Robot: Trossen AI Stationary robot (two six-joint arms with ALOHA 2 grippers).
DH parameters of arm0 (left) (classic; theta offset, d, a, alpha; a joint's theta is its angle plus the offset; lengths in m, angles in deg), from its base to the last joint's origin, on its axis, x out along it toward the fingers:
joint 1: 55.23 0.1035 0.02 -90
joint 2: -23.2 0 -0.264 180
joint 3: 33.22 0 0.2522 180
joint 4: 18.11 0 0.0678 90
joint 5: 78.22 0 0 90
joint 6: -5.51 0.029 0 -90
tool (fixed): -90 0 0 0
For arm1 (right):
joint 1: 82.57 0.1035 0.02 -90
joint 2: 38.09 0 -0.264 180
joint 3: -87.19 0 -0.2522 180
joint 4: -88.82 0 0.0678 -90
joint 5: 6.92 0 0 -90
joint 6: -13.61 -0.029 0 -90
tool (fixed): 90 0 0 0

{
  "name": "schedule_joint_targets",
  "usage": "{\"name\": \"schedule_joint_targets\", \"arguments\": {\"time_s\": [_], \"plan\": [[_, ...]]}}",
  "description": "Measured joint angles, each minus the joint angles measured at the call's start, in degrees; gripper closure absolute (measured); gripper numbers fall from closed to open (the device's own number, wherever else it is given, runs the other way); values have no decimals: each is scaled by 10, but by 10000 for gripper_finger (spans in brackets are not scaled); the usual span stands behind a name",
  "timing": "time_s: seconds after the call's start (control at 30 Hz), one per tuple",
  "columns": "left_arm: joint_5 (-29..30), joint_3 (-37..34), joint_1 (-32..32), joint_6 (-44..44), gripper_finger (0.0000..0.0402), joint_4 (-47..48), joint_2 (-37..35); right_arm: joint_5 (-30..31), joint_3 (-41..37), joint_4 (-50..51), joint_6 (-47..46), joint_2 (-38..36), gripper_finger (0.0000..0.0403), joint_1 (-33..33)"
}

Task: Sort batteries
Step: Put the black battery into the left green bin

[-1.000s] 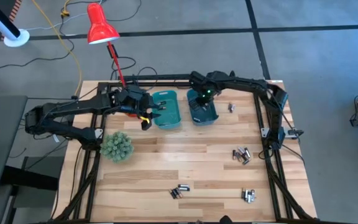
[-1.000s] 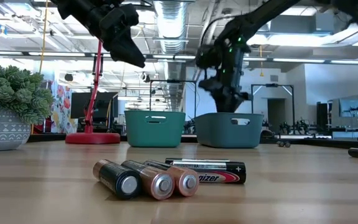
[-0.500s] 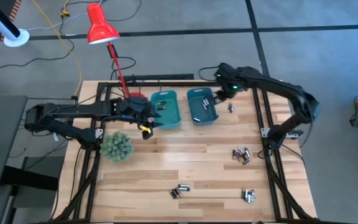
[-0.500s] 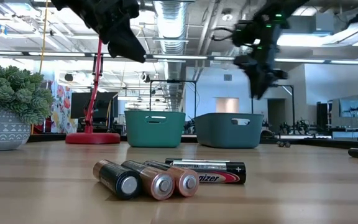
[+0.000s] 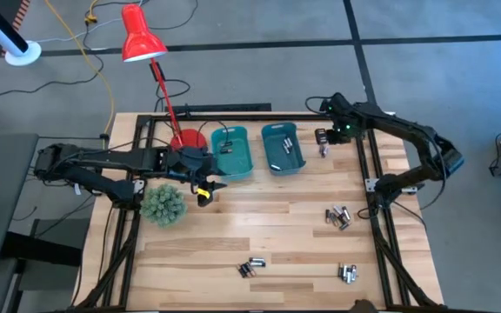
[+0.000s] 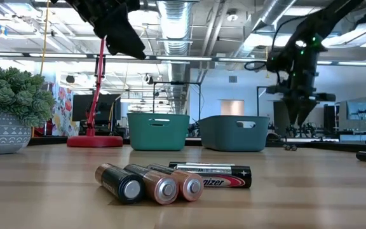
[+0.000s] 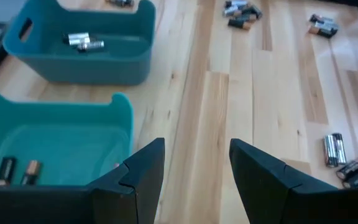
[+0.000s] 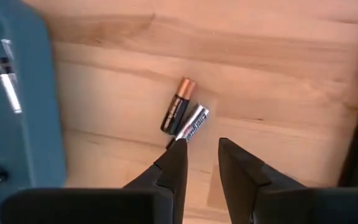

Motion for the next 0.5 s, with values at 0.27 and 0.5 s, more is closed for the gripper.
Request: {"name": "schedule_joint_targets", "arguments": {"time_s": [0.27,0.5], "plan": [[10,0,-22,-44,223,43,0,-11,0,-38,15,80,300,18],[11,0,-25,-46,223,71,0,-12,1,-77,0,128,300,32]]}}
